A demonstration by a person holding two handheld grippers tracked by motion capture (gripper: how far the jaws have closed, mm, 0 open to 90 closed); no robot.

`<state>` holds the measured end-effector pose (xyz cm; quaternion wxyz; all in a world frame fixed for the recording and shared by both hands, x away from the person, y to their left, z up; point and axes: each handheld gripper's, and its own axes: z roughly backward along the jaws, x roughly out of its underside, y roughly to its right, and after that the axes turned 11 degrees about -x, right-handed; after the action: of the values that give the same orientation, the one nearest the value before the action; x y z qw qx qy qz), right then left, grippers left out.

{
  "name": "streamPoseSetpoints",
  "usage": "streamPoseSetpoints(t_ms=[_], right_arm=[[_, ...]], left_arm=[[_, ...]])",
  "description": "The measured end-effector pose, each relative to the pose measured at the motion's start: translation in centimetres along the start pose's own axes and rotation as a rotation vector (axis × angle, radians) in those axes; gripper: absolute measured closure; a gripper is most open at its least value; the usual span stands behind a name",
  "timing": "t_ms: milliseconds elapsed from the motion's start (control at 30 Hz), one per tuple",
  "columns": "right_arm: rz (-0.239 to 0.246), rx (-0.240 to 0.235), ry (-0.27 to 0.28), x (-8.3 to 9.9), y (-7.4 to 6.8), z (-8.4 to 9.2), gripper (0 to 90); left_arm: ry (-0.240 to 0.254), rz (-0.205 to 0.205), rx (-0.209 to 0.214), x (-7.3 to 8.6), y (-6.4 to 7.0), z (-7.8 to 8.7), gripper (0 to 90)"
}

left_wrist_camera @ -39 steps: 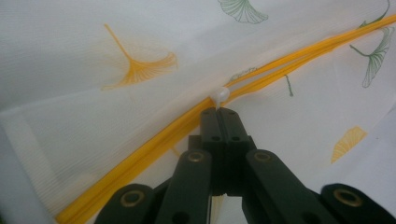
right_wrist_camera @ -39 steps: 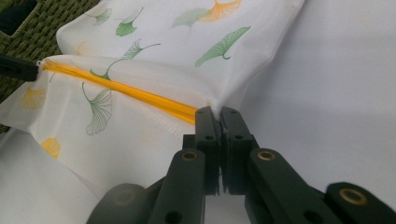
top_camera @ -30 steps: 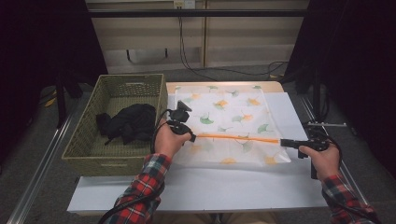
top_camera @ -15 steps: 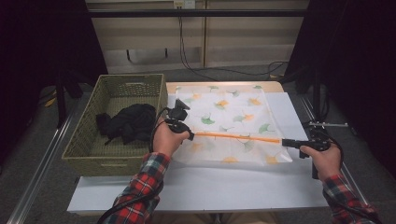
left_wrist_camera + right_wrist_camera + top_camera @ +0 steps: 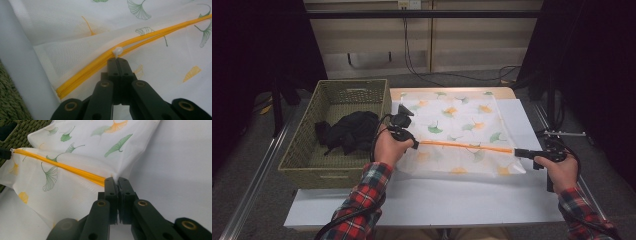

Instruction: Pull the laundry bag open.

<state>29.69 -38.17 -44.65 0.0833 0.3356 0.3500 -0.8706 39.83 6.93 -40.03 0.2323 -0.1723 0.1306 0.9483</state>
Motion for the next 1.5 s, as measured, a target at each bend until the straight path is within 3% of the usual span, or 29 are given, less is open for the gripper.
streamPoseSetpoints(t_ms=[67, 200, 1000, 1500], right_arm=[[-0.004, 0.005, -0.002, 0.0, -0.1, 0.0, 87.6], [-0.003, 0.003, 0.002, 0.1, 0.2, 0.1, 87.6], [-0.002, 0.014, -0.005, 0.0, 0.1, 0.1, 87.6], [0.001, 0.04, -0.003, 0.1, 0.5, 0.4, 87.6]], left_arm=[[0.005, 0.001, -0.019, 0.0, 0.0, 0.0, 90.0], [0.005, 0.011, -0.001, 0.1, -0.4, 0.2, 90.0], [0.002, 0.015, -0.04, 0.2, -1.2, 0.9, 90.0], [0.001, 0.024, -0.023, 0.1, -1.4, 1.1, 90.0]])
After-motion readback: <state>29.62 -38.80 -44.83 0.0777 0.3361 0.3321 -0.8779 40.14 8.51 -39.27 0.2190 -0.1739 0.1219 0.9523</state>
